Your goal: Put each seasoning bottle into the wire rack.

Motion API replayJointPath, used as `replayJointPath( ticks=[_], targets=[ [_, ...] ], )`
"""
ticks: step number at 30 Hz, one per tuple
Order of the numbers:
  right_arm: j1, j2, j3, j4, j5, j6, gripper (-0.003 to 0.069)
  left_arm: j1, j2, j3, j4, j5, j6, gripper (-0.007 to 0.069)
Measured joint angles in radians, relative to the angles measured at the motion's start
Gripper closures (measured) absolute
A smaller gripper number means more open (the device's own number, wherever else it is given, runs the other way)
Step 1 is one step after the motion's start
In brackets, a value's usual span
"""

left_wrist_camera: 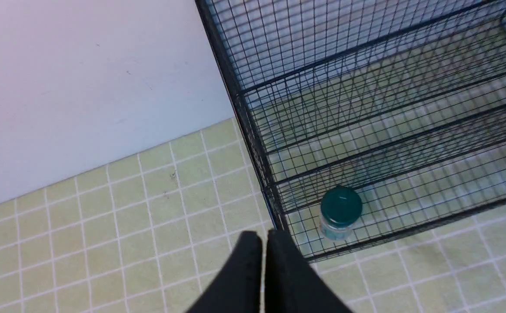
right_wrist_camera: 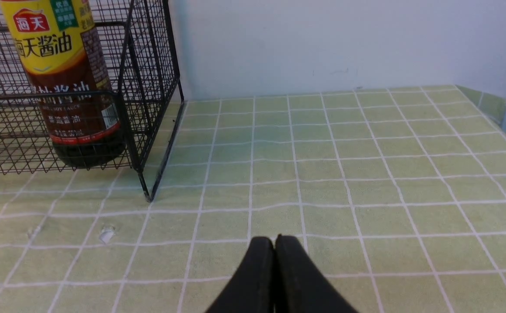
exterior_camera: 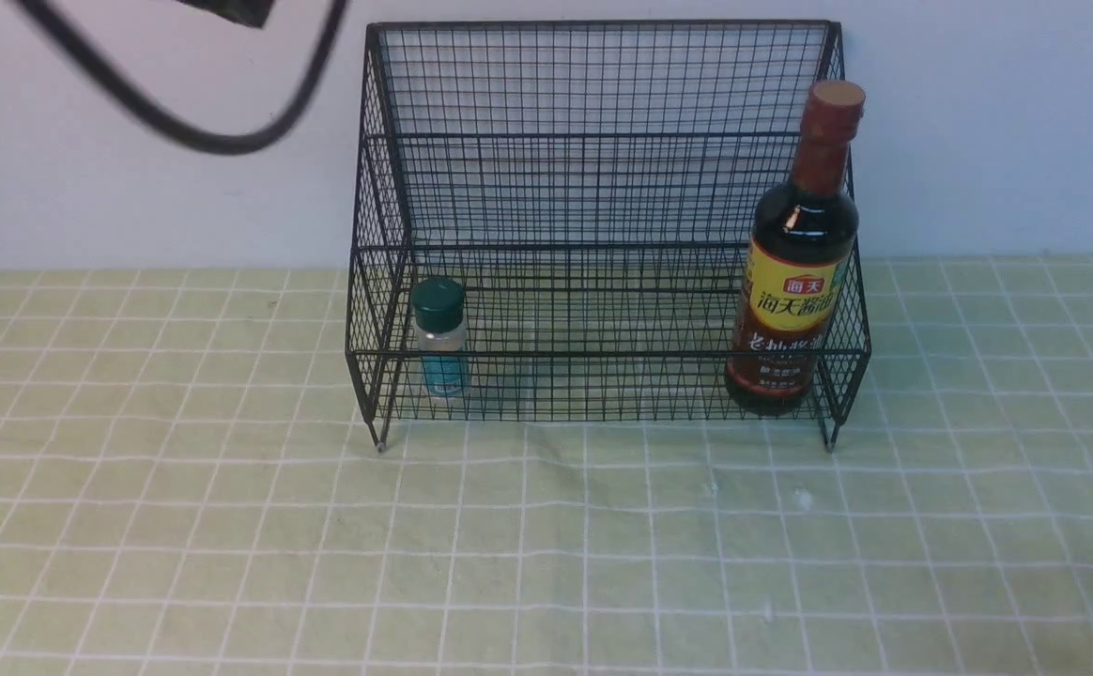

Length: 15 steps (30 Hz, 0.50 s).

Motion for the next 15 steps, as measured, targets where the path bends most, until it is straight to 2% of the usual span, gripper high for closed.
replayJointPath(
  ticks=[7, 15],
  targets=[
    [0.000, 0.000, 0.000, 0.000, 0.000, 0.000, 0.0673, 0.000, -0.349, 0.316, -0.009, -0.226, -0.007, 0.0631],
    [0.000, 0.000, 0.000, 0.000, 0.000, 0.000, 0.0673, 0.000, -0.581, 0.567, -0.016, -0.255, -0.008, 0.0631]
  ],
)
